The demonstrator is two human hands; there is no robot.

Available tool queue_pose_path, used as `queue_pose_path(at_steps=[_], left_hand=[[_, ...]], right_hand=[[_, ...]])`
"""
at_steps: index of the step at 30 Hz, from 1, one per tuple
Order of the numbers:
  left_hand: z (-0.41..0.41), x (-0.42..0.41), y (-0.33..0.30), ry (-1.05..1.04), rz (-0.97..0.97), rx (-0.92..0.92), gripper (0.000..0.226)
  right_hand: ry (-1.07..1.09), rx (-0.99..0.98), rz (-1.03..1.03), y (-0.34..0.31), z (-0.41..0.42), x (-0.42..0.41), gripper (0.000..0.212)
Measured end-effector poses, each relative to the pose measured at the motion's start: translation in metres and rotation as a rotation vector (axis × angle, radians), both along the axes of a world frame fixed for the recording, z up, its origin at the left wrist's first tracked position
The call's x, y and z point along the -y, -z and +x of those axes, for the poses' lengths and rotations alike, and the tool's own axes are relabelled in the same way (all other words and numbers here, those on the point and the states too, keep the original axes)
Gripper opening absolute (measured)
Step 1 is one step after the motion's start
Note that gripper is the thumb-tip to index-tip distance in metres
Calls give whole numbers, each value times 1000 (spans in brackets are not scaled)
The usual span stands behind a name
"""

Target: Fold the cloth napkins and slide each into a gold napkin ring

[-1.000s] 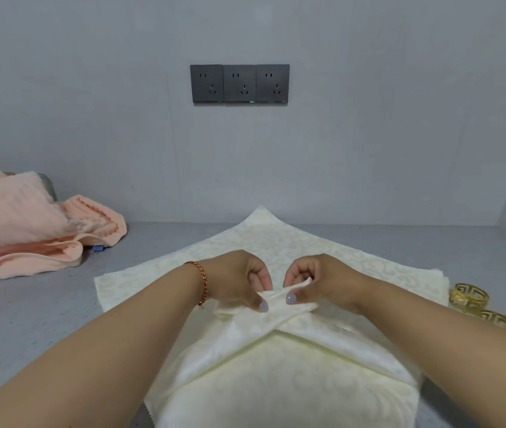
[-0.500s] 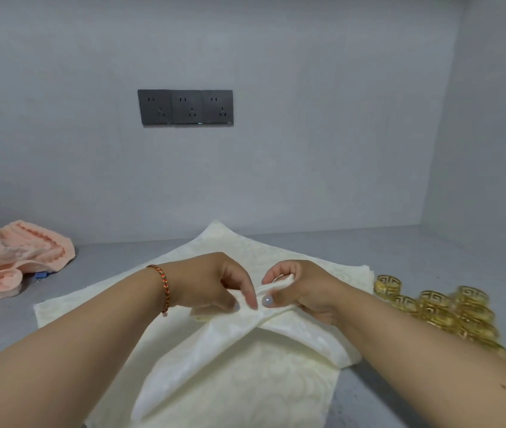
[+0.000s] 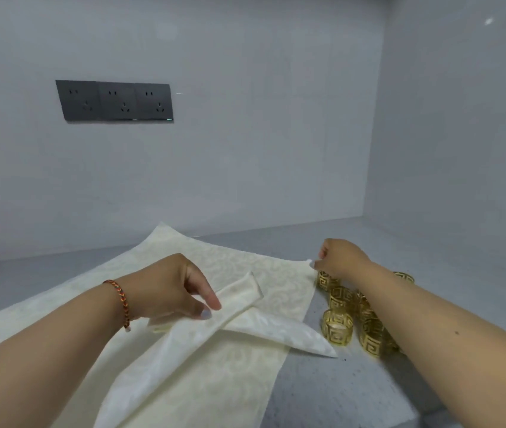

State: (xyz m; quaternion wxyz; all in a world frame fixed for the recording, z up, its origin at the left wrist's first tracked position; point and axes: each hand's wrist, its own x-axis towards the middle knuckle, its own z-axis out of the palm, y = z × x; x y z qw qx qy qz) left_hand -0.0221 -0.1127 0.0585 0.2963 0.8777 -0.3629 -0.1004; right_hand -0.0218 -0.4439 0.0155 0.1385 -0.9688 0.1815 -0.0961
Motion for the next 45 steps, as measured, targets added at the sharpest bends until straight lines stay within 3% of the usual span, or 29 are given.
queue_pose_path(at_steps=[3, 12, 14, 16, 18, 20, 22, 24, 27, 34, 45], left_hand=[[2, -2, 2, -5, -17, -16, 14], [5, -17, 4, -54, -74, -58, 13], [4, -22, 2, -69, -89, -61, 13], [2, -28, -2, -95, -113, -57, 14], [1, -37, -8, -131, -154, -46, 16], [-1, -49, -15, -161, -181, -17, 19], [-3, -60, -23, -207, -210, 9, 18], [-7, -73, -29, -262, -247, 22, 17], [-17, -90, -36, -323, -289, 35, 16], [-39, -109, -40, -385, -320, 67, 16], [-65, -112, -48, -405, -299, 57, 17]], right_hand=[[18, -163, -121, 8, 8, 10, 50], [54, -257, -45, -2, 16, -5, 74], [54, -283, -58, -7, 13, -9, 69], [33, -189, -51, -15, 11, -8, 53], [-20, 41, 157, -27, 8, -9, 37], [-146, 269, 611, -40, -5, -18, 21], [-311, 334, 1024, -47, -29, -35, 22], [-439, 338, 1173, -44, -50, -50, 34], [-451, 367, 1126, -29, -66, -64, 48], [-510, 274, 876, -13, -82, -88, 44], [-574, 231, 827, -19, -89, -105, 54]])
